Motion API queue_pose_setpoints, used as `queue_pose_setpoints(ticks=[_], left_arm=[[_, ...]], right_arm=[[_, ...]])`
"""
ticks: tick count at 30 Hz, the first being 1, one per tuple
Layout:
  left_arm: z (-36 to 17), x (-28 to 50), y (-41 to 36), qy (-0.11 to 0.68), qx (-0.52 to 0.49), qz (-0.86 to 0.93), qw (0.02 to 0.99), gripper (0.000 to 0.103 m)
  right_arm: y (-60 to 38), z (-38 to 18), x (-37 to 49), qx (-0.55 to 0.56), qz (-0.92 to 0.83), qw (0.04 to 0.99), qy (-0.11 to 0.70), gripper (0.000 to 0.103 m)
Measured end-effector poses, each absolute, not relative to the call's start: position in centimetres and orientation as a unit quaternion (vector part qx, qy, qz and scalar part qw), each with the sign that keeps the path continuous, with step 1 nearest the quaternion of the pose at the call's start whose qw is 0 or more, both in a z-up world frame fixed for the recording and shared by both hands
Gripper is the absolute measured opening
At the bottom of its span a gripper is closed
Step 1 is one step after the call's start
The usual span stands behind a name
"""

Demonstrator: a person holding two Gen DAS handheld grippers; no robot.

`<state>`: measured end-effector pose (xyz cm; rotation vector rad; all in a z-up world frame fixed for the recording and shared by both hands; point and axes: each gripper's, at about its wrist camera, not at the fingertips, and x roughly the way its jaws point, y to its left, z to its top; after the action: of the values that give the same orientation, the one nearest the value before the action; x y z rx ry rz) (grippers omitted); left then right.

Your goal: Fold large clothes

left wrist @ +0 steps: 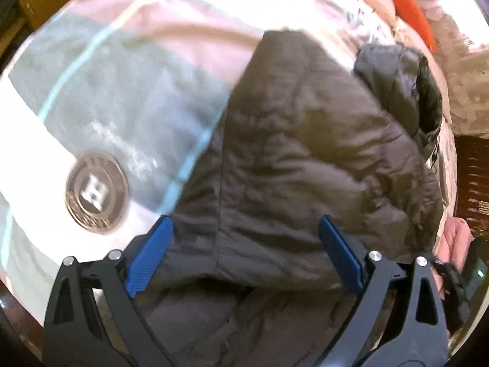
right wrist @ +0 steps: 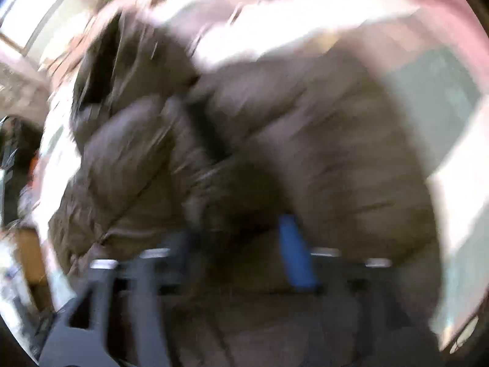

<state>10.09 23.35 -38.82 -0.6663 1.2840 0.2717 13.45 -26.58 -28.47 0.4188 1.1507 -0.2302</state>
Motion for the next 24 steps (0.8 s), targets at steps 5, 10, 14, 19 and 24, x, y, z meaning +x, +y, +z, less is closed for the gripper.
queue_pose_setpoints(ticks=[5, 10, 14, 19, 24], left_arm=[[-38.2, 12.4, 22.8, 0.576, -0.315, 0.095, 0.749, 0.097], [-42.7, 14.8, 20.4, 0.651, -0.238, 0.108, 0.713, 0.101], [-43.2, 14.4, 21.7, 0.649, -0.262, 0.113, 0.706, 0.101], [-39.0, 9.6, 24.2, 0.625, -0.283, 0.099, 0.72, 0.101], [-39.8, 4.2, 23.1, 0.675, -0.235, 0.103, 0.692, 0.101]], right_arm=[[-22.8, -25.4, 14.4, 0.225, 0.011, 0.841, 0.491, 0.078], [-16.6, -31.9, 18.5, 0.13, 0.033, 0.79, 0.598, 0.069], [-17.2, -32.5, 18.6, 0.161, 0.052, 0.778, 0.605, 0.069], [-22.6, -29.3, 11.6, 0.179, 0.067, 0.798, 0.571, 0.079], [-25.1, -36.5, 3.7, 0.107, 0.021, 0.695, 0.711, 0.079]])
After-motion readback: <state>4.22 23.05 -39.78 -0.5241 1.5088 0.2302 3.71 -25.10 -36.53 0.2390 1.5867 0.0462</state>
